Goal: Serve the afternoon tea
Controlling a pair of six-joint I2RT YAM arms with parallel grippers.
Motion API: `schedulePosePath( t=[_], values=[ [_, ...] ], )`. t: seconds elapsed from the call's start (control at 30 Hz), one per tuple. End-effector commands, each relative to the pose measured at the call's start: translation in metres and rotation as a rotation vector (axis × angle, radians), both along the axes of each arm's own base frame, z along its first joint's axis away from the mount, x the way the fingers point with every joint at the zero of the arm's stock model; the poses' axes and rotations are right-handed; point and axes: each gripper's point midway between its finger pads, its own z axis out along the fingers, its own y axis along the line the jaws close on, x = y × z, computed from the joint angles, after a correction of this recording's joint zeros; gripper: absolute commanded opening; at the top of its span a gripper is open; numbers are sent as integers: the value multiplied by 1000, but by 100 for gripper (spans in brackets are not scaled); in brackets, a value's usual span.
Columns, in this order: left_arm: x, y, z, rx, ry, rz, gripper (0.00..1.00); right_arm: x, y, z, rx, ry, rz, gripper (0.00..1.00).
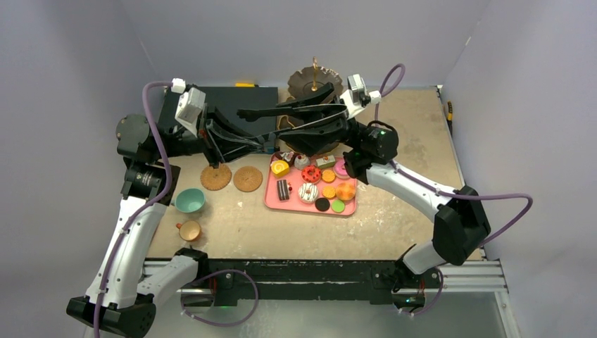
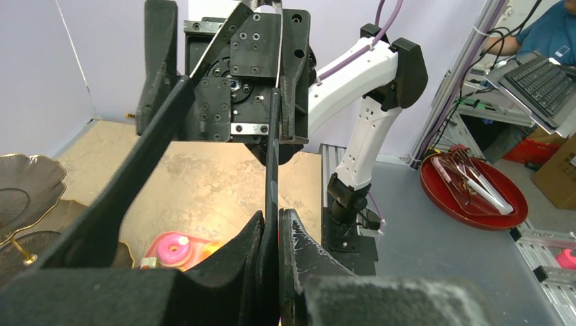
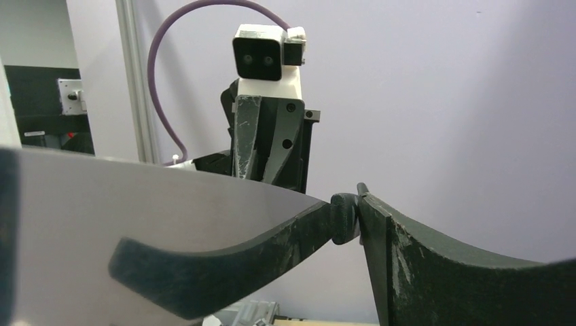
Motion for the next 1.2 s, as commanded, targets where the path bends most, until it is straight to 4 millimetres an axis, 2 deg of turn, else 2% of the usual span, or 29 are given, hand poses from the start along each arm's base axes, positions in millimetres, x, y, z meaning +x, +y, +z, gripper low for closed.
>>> schedulePosePath(
  t=[0.0,0.2,0.47,0.53,0.63,0.73,0.83,0.9,0.97,1.1,1.17],
  values=[
    [-4,0,-1,13,2,-17,0,-12,-14,28,80,-54,-33,72],
    [-5,0,-1,14,-4,-19,0,-11,-14,26,76,-51,-39,69],
    [0,1,-2,26,-5,0,2,-6,-8,22,36,-30,-43,54],
    [3,0,-2,34,-9,8,9,-3,-8,19,24,-23,-67,51],
    [6,0,-5,47,22,16,26,4,-7,8,-15,-15,-117,50],
    [7,1,-4,54,14,24,34,3,-8,2,-41,3,-121,48],
    [8,2,1,64,-5,40,50,4,-9,-3,-63,3,-138,46],
    [9,3,7,72,-27,59,73,6,-11,-7,-82,8,-157,46],
    [9,5,15,80,-54,85,86,9,-14,-12,-107,11,-184,46],
    [23,14,27,116,-51,217,93,26,-19,-35,-208,23,-313,47],
    [38,20,24,165,-15,304,95,35,-24,-51,-265,28,-395,48]
  ],
)
